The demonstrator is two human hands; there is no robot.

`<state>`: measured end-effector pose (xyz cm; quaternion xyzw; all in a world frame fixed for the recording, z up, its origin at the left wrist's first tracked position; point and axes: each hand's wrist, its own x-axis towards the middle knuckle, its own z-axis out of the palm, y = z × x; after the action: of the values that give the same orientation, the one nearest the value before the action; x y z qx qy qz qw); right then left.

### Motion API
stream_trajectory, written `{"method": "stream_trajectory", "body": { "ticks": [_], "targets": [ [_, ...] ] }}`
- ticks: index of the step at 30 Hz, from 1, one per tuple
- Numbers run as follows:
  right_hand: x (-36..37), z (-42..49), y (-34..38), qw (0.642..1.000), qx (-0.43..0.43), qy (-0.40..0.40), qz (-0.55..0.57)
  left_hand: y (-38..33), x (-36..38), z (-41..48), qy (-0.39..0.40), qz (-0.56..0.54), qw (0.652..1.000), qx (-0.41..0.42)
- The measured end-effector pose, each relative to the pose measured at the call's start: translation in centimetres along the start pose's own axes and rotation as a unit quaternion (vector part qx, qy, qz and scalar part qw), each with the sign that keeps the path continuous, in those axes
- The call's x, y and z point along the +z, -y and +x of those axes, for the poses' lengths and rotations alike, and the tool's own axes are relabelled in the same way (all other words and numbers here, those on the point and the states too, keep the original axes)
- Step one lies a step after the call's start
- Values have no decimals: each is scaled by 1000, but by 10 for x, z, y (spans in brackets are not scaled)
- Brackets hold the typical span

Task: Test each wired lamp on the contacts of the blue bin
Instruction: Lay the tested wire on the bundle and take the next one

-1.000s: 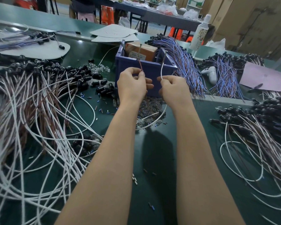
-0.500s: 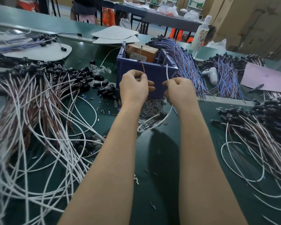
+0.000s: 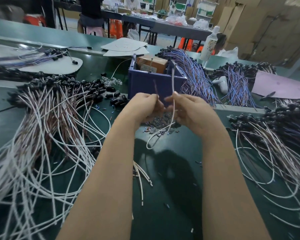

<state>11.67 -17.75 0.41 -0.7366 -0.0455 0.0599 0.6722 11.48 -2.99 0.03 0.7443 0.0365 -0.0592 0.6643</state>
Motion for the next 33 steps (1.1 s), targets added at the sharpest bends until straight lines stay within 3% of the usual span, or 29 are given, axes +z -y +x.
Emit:
{"method": "stream_trajectory", "body": {
  "ticks": [2,4,7,10,12,16,19,23,25,27,30,33],
  "targets": [
    [-12,0,-18,977,15,-134,-164,2,2,-4,21,-5,999,-38],
    [-18,0,-35,929,5,-211,-305,6,7,-6,32,42,998,-46],
    [-13,-1,-45,946,15,-191,-263,15,16,-7,31,190,981,-21],
    [-9,2,-45,970,44,-173,-166,22,26,-5,-14,389,921,10],
    [-10,2,-45,974,66,-180,-122,22,35,-5,-21,426,904,16],
    [-13,2,-49,968,80,-173,-165,26,57,0,-40,479,876,45],
    [-14,2,-49,957,65,-202,-195,27,63,4,-37,478,876,55],
    [-21,-2,-44,872,12,-381,-307,22,44,7,-13,389,919,56],
    [-20,-4,-42,844,-62,-409,-342,17,30,7,4,321,945,71],
    [-18,0,-42,867,-97,-362,-329,14,20,6,19,267,960,83],
    [-8,-2,-42,952,-82,-229,-186,18,15,6,43,244,964,91],
    [-3,1,-45,974,-83,-175,-117,26,14,7,58,246,964,78]
  ]
}}
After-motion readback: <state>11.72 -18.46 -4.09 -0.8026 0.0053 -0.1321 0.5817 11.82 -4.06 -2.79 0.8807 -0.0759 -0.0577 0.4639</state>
